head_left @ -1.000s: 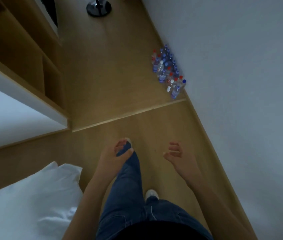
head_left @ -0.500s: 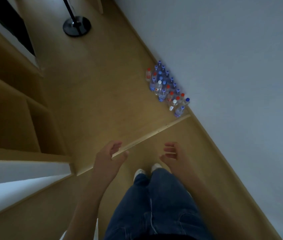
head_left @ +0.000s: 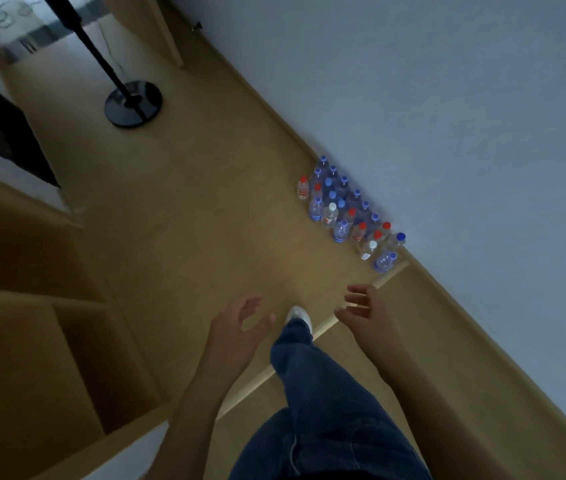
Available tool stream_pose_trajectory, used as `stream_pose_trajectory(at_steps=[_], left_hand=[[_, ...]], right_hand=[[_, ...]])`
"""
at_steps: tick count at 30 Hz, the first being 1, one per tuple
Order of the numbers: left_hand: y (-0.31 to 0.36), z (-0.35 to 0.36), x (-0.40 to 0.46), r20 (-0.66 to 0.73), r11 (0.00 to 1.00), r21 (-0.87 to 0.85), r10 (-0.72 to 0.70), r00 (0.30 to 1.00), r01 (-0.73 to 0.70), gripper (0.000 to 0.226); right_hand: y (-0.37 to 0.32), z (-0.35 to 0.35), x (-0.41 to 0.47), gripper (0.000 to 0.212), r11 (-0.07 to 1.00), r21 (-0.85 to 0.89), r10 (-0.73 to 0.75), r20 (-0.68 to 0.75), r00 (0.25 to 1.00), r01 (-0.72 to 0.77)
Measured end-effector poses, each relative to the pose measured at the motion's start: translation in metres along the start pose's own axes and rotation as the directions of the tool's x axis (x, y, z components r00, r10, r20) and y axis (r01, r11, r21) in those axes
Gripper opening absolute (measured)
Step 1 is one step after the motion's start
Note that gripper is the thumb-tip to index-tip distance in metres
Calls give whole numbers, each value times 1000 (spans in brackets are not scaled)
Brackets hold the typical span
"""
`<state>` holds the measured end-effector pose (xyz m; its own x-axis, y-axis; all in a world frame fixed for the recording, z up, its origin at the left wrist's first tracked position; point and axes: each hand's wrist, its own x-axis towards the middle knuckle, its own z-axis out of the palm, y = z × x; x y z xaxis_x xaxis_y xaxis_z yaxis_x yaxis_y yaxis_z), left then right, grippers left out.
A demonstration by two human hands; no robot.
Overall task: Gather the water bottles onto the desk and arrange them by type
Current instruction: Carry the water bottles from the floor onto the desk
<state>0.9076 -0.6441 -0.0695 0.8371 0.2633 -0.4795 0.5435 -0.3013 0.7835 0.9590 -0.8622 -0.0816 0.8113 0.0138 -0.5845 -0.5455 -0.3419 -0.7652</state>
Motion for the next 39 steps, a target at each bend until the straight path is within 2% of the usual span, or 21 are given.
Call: stream_pose_trajectory(at_steps=[6, 14, 21, 26, 31, 39], left_hand=[[53, -28, 105, 89, 999, 33, 38, 995, -41, 32], [100, -45, 224, 266, 995, 36, 85, 960, -98, 33], [136, -62, 341, 528, 966, 143, 111, 842, -217, 34], [161, -70, 411, 621, 928, 205, 123, 774, -312, 36], [169, -43, 469, 716, 901, 260, 63, 696, -349, 32], [118, 47, 538, 742, 887, 354, -73, 666, -297, 39]], right_hand=[[-67, 13, 66, 41, 998, 33, 53, -77, 996, -50], [-120, 27, 137, 42, 989, 106, 126, -224, 966, -104], [-164, 52, 209, 44, 954, 252, 259, -416, 872, -163], [-189, 70, 252, 44, 910, 380, 355, -500, 790, -169], [-182, 76, 292, 44, 893, 413, 400, -551, 732, -177], [-108, 76, 358, 46, 858, 440, 486, -529, 695, -265]])
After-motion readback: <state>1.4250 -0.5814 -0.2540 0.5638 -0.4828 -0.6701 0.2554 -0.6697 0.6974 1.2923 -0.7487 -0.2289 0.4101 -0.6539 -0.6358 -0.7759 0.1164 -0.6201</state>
